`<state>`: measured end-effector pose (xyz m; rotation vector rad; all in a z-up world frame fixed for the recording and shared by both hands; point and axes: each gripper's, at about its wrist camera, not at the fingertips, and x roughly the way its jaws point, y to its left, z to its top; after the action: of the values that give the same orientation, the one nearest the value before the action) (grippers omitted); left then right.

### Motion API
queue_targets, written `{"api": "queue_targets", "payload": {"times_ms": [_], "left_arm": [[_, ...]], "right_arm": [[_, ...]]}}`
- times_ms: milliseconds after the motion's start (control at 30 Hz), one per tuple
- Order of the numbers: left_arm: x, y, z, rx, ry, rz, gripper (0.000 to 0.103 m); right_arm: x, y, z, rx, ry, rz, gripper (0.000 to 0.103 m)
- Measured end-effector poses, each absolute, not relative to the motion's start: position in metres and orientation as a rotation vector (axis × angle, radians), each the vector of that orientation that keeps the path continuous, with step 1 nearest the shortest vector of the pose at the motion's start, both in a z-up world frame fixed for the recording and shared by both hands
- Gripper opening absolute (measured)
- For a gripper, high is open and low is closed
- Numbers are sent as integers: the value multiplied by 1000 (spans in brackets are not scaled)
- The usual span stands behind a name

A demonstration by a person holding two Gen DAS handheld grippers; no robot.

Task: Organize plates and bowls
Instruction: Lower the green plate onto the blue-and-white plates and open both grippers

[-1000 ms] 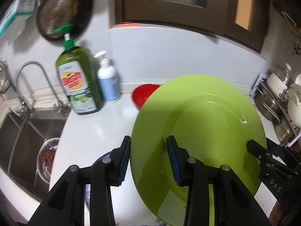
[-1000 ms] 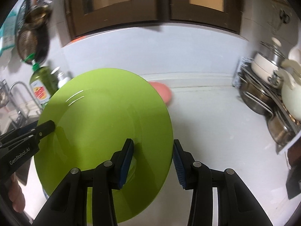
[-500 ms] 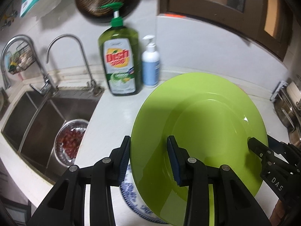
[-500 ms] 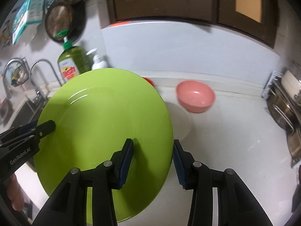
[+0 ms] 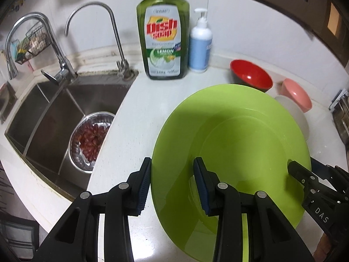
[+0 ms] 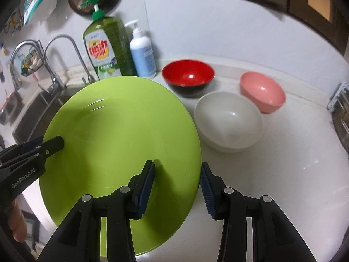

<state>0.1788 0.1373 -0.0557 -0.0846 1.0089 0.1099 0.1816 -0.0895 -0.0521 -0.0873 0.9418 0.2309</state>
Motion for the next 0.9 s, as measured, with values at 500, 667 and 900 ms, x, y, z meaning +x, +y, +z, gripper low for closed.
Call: {"api": "queue_targets", "payload": {"times_ms": [500,667,900], "left_arm": [[189,138,-102,-90,1119,108,39],[191,136,-112,-82,1143,110,39],[195,133,-121,-77,1168,112,39]], "right_arm": [[192,-80,-96,-126,1057,229,43],[197,-81,-108,-131,1095,223,43],[202,-81,-119,-128,1134,220,43]]}}
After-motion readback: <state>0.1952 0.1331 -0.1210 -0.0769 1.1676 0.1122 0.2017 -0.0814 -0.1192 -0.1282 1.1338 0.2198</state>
